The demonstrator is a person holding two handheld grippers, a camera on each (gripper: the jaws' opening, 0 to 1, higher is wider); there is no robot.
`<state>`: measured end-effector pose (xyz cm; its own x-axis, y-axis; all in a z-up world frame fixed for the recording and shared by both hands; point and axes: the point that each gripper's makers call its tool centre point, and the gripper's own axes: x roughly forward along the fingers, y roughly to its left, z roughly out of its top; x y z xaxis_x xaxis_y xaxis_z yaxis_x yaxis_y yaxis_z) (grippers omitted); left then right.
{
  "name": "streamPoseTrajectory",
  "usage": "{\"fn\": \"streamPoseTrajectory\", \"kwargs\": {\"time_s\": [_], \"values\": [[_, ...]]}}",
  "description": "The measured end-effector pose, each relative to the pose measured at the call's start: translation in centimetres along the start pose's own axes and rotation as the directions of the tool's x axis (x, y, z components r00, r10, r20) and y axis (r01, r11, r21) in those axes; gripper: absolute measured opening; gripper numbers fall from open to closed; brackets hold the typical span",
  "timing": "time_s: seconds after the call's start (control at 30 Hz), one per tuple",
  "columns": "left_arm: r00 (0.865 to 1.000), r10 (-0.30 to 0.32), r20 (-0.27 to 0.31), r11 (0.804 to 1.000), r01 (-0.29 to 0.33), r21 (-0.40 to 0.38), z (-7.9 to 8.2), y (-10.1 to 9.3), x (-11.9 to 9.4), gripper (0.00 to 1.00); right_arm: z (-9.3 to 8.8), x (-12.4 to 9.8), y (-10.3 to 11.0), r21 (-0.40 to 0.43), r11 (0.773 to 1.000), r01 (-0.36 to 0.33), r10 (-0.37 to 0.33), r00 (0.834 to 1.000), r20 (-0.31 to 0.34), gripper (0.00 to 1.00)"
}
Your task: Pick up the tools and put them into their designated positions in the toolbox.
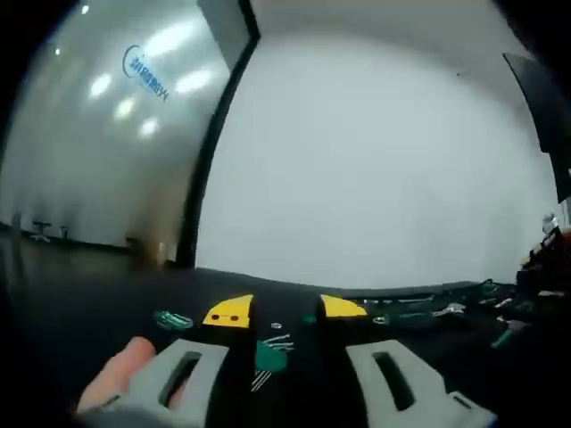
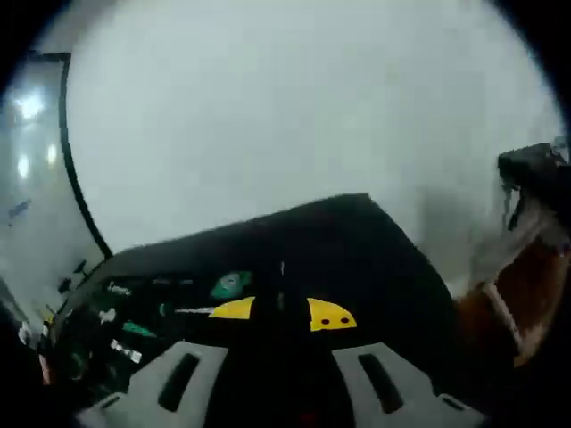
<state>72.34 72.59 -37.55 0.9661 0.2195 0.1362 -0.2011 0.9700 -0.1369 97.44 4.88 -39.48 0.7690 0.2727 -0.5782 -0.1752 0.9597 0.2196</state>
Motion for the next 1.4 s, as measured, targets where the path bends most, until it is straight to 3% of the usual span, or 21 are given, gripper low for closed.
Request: {"fn": "streamPoseTrajectory", "kwargs": {"time_s": [0.07, 0.13, 0.2, 0.33, 0.47, 0.5, 0.57, 0.6, 0.67, 0.7, 0.73, 0.77, 0.83, 0.87, 0.97, 1.07, 1.13, 1.2, 1.27, 1.33, 1.4], "values": [[1.0, 0.002, 0.018, 0.997, -0.001, -0.08, 0.4, 0.4, -0.4, 0.25, -0.8, 2.4, -0.5, -0.033, 0.999, 0.023, -0.027, 0.99, -0.139, 0.18], [0.998, -0.012, 0.066, 0.992, 0.021, -0.127, 1.2, 0.4, -0.6, 0.25, -0.4, 3.7, 0.1, -0.049, 0.999, 0.006, -0.016, 0.981, -0.195, 0.17], [0.998, -0.013, 0.057, 0.992, 0.02, -0.128, 0.9, 0.6, -0.7, 0.25, 0.0, 4.4, 1.0, -0.082, 0.996, -0.018, -0.001, 0.974, -0.226, 0.16], [0.998, -0.017, 0.058, 0.982, 0.027, -0.185, 0.8, 0.7, -0.8, 0.19, -1.6, 4.6, 2.4, -0.166, 0.981, -0.097, 0.028, 0.926, -0.377, 0.12], [0.998, -0.029, 0.06, 0.983, 0.039, -0.181, 0.9, 0.7, -0.9, 0.19, -1.8, 7.2, 1.5, -0.102, 0.994, -0.033, -0.017, 0.892, -0.452, 0.09], [0.998, -0.033, 0.057, 0.984, 0.042, -0.174, 0.8, 0.6, -0.9, 0.18, -1.8, 6.8, 2.4, -0.085, 0.991, -0.105, 0.051, 0.875, -0.482, 0.04], [0.998, -0.043, 0.051, 0.989, 0.05, -0.142, 0.7, 0.1, -0.8, 0.18, -2.0, 6.5, 2.1, -0.19, 0.972, -0.137, 0.024, 0.866, -0.499, 0.07], [0.998, -0.047, 0.041, 0.991, 0.052, -0.124, 0.5, 0.1, -0.8, 0.18, -1.7, 6.1, 1.0, -0.274, 0.956, -0.108, -0.05, 0.857, -0.513, 0.04], [0.998, -0.054, 0.026, 0.995, 0.056, -0.08, 0.2, -0.2, -0.8, 0.18, -2.0, 5.0, -2.4, -0.43, 0.902, -0.043, -0.229, 0.796, -0.56, 0.0], [0.998, -0.056, 0.023, 0.996, 0.057, -0.07, 0.1, -0.3, -0.8, 0.17, -1.5, 4.8, -4.0, -0.504, 0.863, -0.026, -0.29, 0.792, -0.538, 0.0], [0.998, -0.058, 0.024, 0.997, 0.059, -0.051, 0.0, -0.5, -0.8, 0.17, -1.0, 6.0, -4.4, -0.453, 0.891, -0.03, -0.248, 0.803, -0.542, 0.0], [0.998, -0.059, 0.024, 0.997, 0.06, -0.04, 0.0, -0.6, -0.8, 0.16, -0.8, 5.8, -3.0, -0.274, 0.961, -0.019, -0.142, 0.82, -0.554, 0.01], [0.998, -0.059, 0.018, 0.998, 0.06, -0.03, 0.0, -0.7, -0.7, 0.16, 0.3, 5.1, -0.2, -0.087, 0.994, -0.07, 0.019, 0.872, -0.489, 0.13], [0.998, -0.058, 0.014, 0.998, 0.059, -0.031, -0.1, -0.7, -0.7, 0.16, 0.6, 4.8, 0.2, -0.067, 0.994, -0.088, 0.045, 0.875, -0.483, 0.18], [0.999, -0.054, 0.011, 0.998, 0.054, -0.043, -0.1, -0.4, -0.7, 0.15, 0.6, 5.2, -1.0, -0.303, 0.95, -0.08, -0.07, 0.889, -0.453, 0.18], [0.998, -0.056, 0.007, 0.997, 0.056, -0.051, -0.3, -0.7, -0.8, 0.15, 0.1, 7.1, -0.5, -0.275, 0.958, -0.076, -0.073, 0.868, -0.491, 0.17], [0.999, -0.051, 0.001, 0.998, 0.051, -0.042, -0.4, -0.6, -0.7, 0.15, -1.1, 7.8, 0.0, -0.306, 0.944, -0.125, -0.068, 0.833, -0.549, 0.19], [0.999, -0.042, -0.007, 0.998, 0.042, -0.037, -0.6, -0.7, -0.7, 0.15, -1.3, 8.4, 0.4, -0.3, 0.945, -0.13, -0.06, 0.833, -0.55, 0.13], [0.999, -0.034, -0.012, 0.999, 0.034, -0.039, -0.6, -0.6, -0.7, 0.15, -1.8, 8.3, -0.4, -0.323, 0.934, -0.151, -0.071, 0.809, -0.583, 0.14], [0.999, -0.03, -0.018, 0.999, 0.03, -0.045, -0.8, -0.4, -0.7, 0.14, -0.8, 7.9, -1.3, -0.323, 0.934, -0.15, -0.072, 0.809, -0.584, 0.13], [0.999, -0.033, -0.026, 0.999, 0.032, -0.035, -0.9, -0.5, -0.6, 0.14, -1.8, 6.9, -0.7, -0.339, 0.934, -0.117, -0.1, 0.824, -0.558, 0.08]]}}
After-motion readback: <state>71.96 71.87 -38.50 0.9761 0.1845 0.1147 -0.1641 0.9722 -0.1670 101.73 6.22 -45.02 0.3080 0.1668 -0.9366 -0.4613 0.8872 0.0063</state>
